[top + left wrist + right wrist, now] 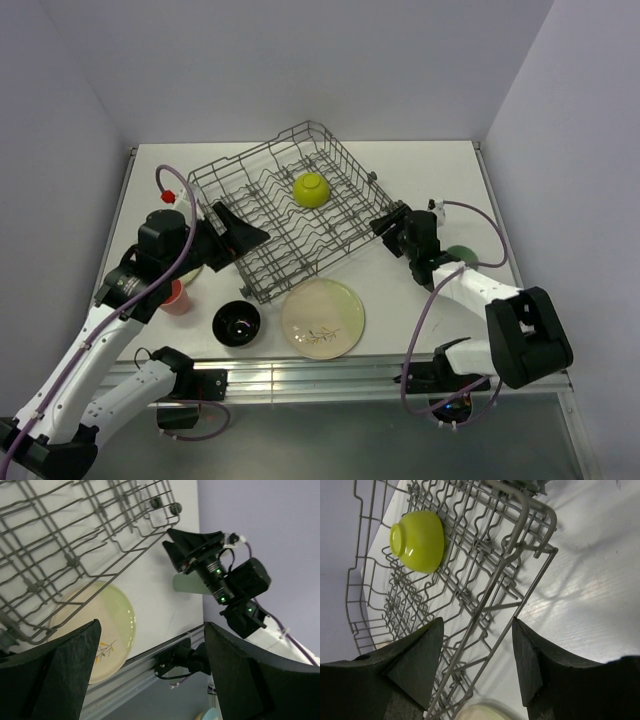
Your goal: Load the mixed dishes into the dish rack
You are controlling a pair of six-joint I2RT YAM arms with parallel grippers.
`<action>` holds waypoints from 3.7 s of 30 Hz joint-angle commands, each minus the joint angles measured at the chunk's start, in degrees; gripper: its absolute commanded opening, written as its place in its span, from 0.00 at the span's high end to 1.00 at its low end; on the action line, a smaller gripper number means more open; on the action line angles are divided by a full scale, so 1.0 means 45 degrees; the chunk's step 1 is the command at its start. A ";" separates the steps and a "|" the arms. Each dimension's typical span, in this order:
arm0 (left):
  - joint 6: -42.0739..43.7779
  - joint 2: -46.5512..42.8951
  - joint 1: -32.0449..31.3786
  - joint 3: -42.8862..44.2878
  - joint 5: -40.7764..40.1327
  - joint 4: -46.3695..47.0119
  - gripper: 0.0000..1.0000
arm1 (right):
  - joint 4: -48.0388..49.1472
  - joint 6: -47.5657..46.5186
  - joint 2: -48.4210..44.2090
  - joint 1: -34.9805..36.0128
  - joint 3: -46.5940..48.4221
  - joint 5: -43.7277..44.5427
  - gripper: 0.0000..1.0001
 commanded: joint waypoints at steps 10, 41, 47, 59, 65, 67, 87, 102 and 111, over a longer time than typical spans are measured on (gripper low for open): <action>0.0375 -0.1129 -0.0054 -0.1606 -0.0573 -0.0668 0.09 | 0.1695 -0.0189 0.2167 -0.0450 0.1195 0.0052 0.42; 0.0181 -0.2283 -0.0034 -0.1569 -0.2799 -0.2893 0.08 | 0.2047 0.2349 0.0723 0.3924 -0.0933 0.1556 1.00; 0.0239 -0.1969 -0.0034 -0.1665 -0.3581 -0.3169 0.09 | 0.2126 0.2604 0.0275 0.4276 -0.1617 0.1965 1.00; 0.0201 -0.0643 -0.0034 -0.1549 -0.5843 -0.3480 0.32 | 0.1559 0.2135 -0.1171 0.4159 -0.2633 0.2747 1.00; -0.0385 0.0158 -0.0054 -0.1021 -0.6666 -0.4769 0.42 | 0.1676 0.2175 -0.1366 0.4101 -0.2692 0.2825 1.00; -0.0678 0.0257 -0.0054 -0.1255 -0.6843 -0.4907 0.38 | 0.1754 0.2213 -0.1405 0.4100 -0.2692 0.2845 1.00; -0.3101 0.2597 -0.0522 -0.3774 -0.7371 -0.2663 0.50 | 0.2926 0.2018 -0.1484 0.3866 -0.3354 0.2123 1.00; -0.1520 0.6974 -0.0464 -0.0476 -0.7292 -0.0825 1.00 | 0.3298 0.2253 -0.2284 0.3768 -0.4664 0.2044 1.00; -0.0506 0.8107 0.0648 0.0636 -0.6708 -0.0395 1.00 | 0.4390 0.2584 -0.0899 0.4002 -0.4449 0.1048 1.00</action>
